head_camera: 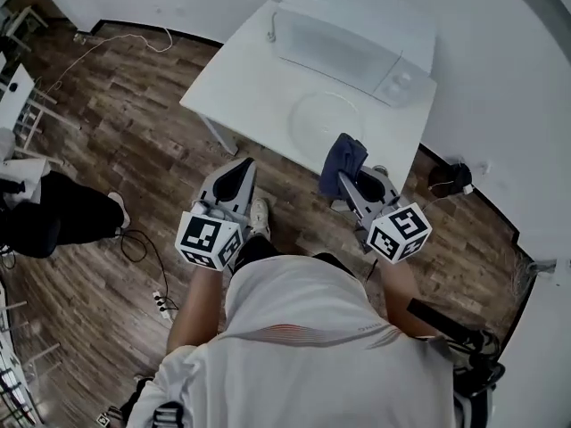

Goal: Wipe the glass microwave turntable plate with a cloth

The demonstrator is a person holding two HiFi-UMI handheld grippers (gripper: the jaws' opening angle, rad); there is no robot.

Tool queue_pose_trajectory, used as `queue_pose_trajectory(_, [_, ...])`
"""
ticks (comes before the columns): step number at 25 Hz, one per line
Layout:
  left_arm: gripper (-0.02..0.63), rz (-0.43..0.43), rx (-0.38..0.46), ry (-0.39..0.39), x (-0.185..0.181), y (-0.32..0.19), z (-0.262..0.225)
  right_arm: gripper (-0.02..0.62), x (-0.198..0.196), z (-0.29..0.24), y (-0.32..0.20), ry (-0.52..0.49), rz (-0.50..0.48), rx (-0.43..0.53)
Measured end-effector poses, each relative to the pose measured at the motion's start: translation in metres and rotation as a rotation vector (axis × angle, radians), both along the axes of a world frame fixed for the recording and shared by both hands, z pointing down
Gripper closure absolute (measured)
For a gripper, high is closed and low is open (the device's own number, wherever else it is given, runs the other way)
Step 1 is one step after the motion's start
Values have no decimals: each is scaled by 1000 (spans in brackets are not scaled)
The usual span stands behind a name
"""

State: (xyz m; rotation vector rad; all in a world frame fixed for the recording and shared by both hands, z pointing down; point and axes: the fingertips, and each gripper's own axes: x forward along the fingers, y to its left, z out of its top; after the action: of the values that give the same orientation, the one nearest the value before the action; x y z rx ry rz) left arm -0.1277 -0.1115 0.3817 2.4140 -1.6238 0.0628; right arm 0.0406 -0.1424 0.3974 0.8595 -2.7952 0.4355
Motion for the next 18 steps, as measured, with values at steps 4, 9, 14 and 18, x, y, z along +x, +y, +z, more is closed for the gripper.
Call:
queue_pose_trajectory(4, [596, 131, 12, 26, 3, -70, -6, 534, -1, -6, -42, 24, 122, -6])
queue_pose_trajectory(9, [595, 233, 15, 30, -14, -128, -2, 534, -21, -2, -84, 52, 216, -27])
queue_pose_trajectory(14, [595, 279, -27, 37, -40, -167, 15, 534, -41, 9, -113, 54, 279, -61])
queue_pose_trajectory(18, [595, 308, -53, 40, -44, -189, 26, 534, -44, 24, -133, 22, 325, -124])
